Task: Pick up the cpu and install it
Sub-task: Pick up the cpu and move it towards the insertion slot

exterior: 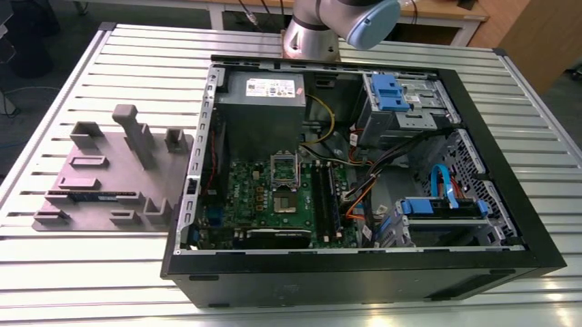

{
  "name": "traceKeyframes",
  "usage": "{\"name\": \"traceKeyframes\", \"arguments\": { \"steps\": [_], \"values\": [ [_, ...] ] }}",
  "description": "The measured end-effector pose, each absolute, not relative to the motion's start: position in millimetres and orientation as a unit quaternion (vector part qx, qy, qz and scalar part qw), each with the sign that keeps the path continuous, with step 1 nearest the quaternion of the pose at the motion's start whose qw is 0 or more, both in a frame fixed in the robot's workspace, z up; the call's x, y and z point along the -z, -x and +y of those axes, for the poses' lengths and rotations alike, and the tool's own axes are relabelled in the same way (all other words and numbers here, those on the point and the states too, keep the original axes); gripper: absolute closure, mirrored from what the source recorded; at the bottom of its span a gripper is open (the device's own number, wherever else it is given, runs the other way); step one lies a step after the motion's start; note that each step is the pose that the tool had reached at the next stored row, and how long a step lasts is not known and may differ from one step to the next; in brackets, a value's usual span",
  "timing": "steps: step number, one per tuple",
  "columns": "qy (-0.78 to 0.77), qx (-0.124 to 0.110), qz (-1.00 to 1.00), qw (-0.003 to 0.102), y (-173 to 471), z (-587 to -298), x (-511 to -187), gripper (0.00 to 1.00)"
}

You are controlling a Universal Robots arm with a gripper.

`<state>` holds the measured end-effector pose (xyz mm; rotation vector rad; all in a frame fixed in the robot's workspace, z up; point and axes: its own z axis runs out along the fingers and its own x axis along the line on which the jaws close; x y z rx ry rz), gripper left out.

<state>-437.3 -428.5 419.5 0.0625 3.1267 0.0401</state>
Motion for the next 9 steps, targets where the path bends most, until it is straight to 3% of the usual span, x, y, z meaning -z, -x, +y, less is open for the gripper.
{"name": "traceKeyframes", "arguments": {
  "steps": [9],
  "values": [
    [-0.020, -0.013, 1.000, 0.007, 436.1, -428.5, -420.2, 0.53]
  ]
}}
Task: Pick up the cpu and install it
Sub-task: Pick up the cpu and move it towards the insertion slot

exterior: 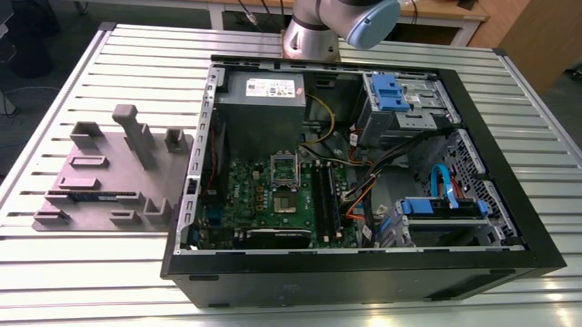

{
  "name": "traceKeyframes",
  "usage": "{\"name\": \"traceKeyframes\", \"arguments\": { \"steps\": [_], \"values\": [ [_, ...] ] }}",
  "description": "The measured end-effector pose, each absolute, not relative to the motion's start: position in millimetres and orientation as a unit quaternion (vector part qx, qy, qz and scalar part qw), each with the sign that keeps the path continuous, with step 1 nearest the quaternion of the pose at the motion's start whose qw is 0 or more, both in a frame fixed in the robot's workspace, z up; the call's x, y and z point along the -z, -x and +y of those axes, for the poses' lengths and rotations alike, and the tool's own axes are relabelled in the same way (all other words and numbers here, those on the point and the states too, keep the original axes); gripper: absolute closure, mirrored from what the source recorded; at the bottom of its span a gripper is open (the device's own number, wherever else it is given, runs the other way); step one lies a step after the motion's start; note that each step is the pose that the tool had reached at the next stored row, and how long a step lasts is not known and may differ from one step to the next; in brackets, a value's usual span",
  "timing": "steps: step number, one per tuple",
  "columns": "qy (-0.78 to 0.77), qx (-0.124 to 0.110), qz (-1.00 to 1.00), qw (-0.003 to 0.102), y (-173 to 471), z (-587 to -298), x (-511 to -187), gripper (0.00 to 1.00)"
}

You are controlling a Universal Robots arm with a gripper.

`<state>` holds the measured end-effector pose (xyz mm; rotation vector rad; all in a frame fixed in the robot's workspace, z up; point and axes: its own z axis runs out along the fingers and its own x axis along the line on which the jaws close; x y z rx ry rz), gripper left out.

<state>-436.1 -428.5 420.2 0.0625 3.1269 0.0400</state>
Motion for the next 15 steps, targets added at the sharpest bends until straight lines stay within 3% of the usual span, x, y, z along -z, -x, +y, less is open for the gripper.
{"name": "traceKeyframes", "arguments": {
  "steps": [15],
  "values": [
    [-0.020, -0.013, 1.000, 0.007, 433.4, -428.5, -420.3, 0.53]
  ]
}}
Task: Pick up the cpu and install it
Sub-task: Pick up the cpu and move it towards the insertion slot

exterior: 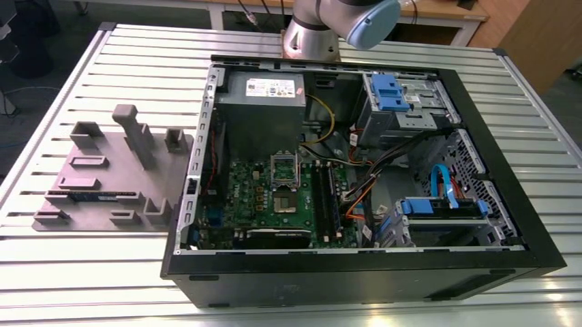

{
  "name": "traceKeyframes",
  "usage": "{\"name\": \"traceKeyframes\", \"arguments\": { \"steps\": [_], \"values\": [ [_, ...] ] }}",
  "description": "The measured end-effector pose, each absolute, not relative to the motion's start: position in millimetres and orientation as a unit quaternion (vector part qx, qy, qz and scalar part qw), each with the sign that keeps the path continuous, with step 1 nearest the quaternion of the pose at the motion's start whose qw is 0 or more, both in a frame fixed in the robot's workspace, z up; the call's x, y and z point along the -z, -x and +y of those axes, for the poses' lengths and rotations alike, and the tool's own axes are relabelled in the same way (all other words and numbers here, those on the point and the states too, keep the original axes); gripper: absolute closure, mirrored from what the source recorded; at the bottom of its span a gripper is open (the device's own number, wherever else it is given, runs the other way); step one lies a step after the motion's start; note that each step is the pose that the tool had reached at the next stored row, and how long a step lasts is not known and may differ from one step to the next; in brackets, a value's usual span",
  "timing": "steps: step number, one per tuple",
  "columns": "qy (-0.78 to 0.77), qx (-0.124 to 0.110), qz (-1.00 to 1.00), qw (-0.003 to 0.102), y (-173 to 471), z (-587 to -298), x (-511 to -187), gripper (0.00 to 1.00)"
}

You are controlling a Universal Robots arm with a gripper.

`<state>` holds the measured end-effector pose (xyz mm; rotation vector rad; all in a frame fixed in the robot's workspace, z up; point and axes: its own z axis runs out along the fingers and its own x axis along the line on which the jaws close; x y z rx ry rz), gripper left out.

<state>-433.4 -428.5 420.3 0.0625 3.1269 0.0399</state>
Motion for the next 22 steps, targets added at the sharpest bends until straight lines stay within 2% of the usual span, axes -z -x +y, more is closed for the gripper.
{"name": "traceKeyframes", "arguments": {
  "steps": [22],
  "values": [
    [-0.020, -0.013, 1.000, 0.007, 406, -428, -420, 0.53]
  ]
}}
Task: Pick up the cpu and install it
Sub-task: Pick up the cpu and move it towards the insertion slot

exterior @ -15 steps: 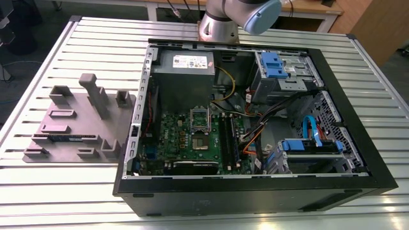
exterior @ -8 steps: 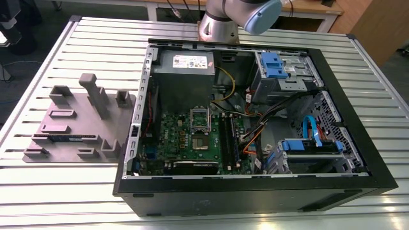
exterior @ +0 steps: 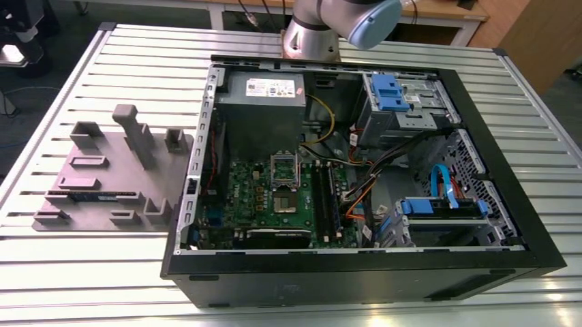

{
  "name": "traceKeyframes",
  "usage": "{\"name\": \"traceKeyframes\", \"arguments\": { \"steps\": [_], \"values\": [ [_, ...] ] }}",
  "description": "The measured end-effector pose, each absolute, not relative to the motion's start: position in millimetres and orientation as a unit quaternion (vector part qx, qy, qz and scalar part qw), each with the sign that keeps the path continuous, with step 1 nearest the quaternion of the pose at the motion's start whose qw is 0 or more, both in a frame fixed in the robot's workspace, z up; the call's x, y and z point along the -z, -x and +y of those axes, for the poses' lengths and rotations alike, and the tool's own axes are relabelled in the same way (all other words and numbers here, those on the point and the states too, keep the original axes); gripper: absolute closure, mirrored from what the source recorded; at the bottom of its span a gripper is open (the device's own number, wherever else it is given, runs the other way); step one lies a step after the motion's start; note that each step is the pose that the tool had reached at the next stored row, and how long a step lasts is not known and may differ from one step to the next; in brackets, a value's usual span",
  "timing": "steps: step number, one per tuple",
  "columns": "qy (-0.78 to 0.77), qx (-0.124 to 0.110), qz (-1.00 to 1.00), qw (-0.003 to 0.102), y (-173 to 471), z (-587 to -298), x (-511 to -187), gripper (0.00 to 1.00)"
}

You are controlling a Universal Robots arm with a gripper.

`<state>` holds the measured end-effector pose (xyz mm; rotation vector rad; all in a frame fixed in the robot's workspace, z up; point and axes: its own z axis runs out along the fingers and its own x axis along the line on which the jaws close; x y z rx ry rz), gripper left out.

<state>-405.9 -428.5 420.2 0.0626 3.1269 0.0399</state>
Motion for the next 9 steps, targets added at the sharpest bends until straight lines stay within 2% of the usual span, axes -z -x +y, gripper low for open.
{"name": "traceKeyframes", "arguments": {
  "steps": [9],
  "values": [
    [-0.020, -0.013, 1.000, 0.007, 388, -429, -420, 0.53]
  ]
}}
